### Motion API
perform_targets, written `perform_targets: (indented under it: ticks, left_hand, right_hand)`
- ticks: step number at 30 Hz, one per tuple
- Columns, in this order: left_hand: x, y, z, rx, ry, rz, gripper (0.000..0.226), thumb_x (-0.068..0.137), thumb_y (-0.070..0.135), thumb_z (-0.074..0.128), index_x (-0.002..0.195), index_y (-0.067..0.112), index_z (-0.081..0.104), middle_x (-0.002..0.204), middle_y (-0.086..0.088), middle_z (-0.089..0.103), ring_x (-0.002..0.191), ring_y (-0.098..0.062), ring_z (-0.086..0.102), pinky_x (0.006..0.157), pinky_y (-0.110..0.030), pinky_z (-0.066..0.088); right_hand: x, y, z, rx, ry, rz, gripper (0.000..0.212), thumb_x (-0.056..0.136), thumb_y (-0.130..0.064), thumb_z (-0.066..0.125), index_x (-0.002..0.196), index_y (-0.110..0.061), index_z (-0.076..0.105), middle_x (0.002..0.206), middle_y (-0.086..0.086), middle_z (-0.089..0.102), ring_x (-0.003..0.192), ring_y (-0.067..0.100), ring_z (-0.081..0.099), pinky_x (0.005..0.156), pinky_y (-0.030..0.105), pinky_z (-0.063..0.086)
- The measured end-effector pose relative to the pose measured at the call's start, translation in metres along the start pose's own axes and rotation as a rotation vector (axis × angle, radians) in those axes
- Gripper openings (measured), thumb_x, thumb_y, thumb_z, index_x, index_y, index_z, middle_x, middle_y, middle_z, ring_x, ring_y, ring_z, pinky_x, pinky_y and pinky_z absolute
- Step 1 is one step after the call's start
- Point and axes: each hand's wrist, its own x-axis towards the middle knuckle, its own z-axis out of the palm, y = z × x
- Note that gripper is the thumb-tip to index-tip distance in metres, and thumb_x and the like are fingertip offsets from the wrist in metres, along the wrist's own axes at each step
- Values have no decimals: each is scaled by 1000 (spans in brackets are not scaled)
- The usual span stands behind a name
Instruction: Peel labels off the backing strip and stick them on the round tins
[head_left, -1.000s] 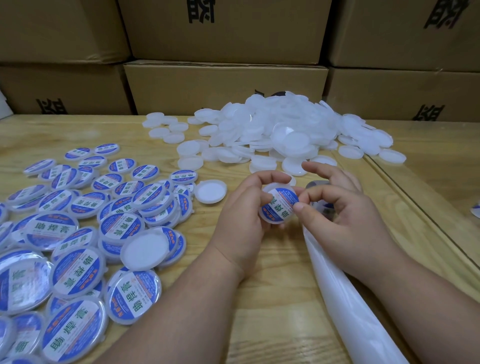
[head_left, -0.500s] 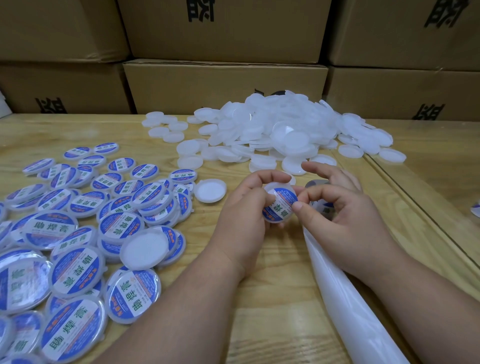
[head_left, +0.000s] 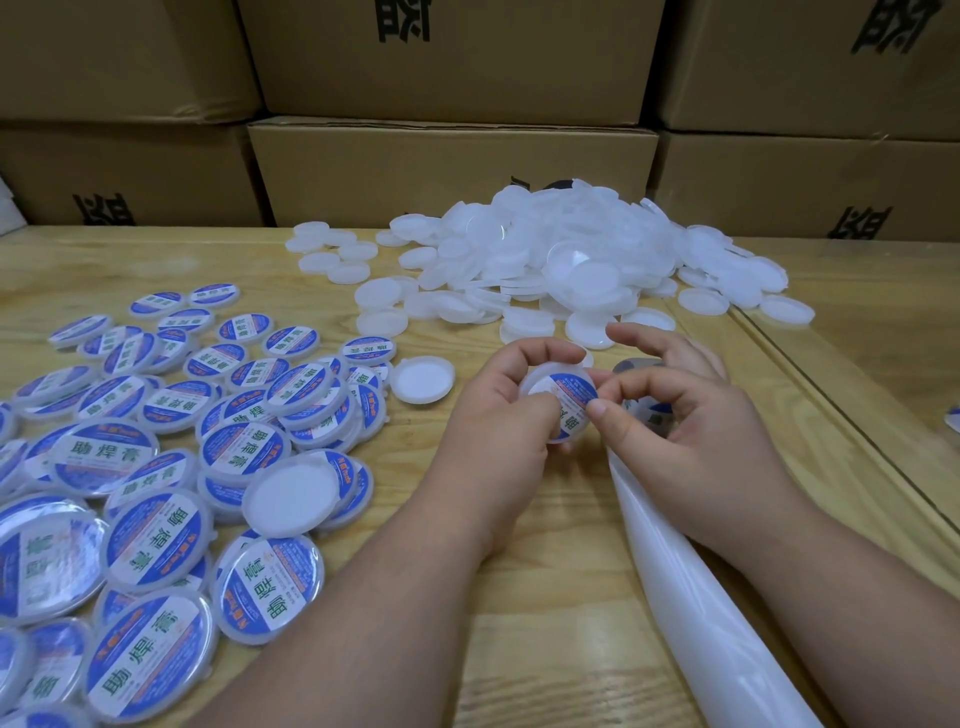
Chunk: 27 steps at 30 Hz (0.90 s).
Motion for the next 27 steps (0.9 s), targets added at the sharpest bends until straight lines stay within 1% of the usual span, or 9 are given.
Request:
perform_targets:
  ticks: [7, 10, 12, 14, 17, 20, 23, 25, 27]
  left_hand:
    - [1, -4, 0, 53, 58, 28, 35, 69, 11, 53, 97, 30, 63, 98, 1, 79, 82, -11, 71, 57, -18, 49]
    - [3, -6, 0, 49, 94, 37, 36, 71, 12, 60, 103, 28, 61, 95, 6, 79, 79, -6, 71, 59, -15, 50]
    - [4, -7, -2, 39, 113, 36, 38, 71, 12, 61, 106, 26, 59, 91, 9, 79, 76, -4, 72, 57, -15, 49]
    - [5, -8, -4, 18, 144, 21, 38, 72, 14, 63, 108, 27, 57, 94, 7, 79, 80, -8, 74, 55, -16, 49]
    - [8, -9, -8, -26, 205, 7, 37, 79, 12, 77, 106, 27, 58, 87, 6, 78, 76, -13, 73, 50, -20, 48]
    - [8, -8, -6, -60, 233, 5, 34, 80, 21, 83, 103, 26, 60, 86, 1, 77, 70, -14, 71, 46, -20, 45]
    - [6, -2, -3, -7, 255, -10, 14, 99, 34, 64, 107, 25, 58, 91, 2, 79, 67, -14, 74, 42, -19, 44]
    - [5, 0, -1, 5, 281, -26, 16, 107, 38, 46, 110, 26, 56, 88, 1, 80, 55, -14, 70, 37, -21, 40]
    - [4, -1, 0, 32, 317, -4, 23, 109, 39, 36, 107, 28, 55, 81, -3, 79, 39, -13, 53, 35, -20, 34]
  right_hand:
    - [0, 2, 1, -17, 5, -49, 16, 85, -22, 74, 83, -38, 75, 132, -22, 57, 139, 6, 40, 117, 50, 29]
    - [0, 2, 2, 42, 6, -90, 15, 87, -21, 72, 89, -35, 76, 131, -20, 58, 138, 6, 43, 113, 20, 32]
    - [0, 1, 2, 120, 47, -91, 19, 83, -22, 67, 95, -34, 75, 133, -17, 58, 136, 4, 46, 104, 11, 35]
    - [1, 3, 1, 184, 137, -77, 24, 83, -19, 64, 102, -31, 72, 134, -11, 60, 134, 4, 50, 103, 16, 39]
    - [5, 10, -3, 205, 267, -36, 28, 83, -15, 60, 104, -32, 69, 129, -8, 64, 126, 0, 54, 98, 11, 39]
    - [14, 18, -8, 327, 355, 137, 26, 79, -22, 60, 98, -37, 69, 112, -15, 68, 96, -6, 61, 85, 13, 45]
    - [28, 32, -15, 484, 443, 342, 22, 75, -23, 59, 93, -31, 69, 95, -14, 70, 82, -6, 63, 75, 17, 48]
    - [34, 41, -18, 552, 515, 452, 22, 72, -21, 59, 91, -28, 68, 92, -10, 73, 86, 4, 65, 76, 26, 50]
    - [37, 46, -18, 564, 559, 482, 23, 68, -21, 58, 89, -27, 67, 89, -7, 72, 85, 8, 66, 71, 26, 50]
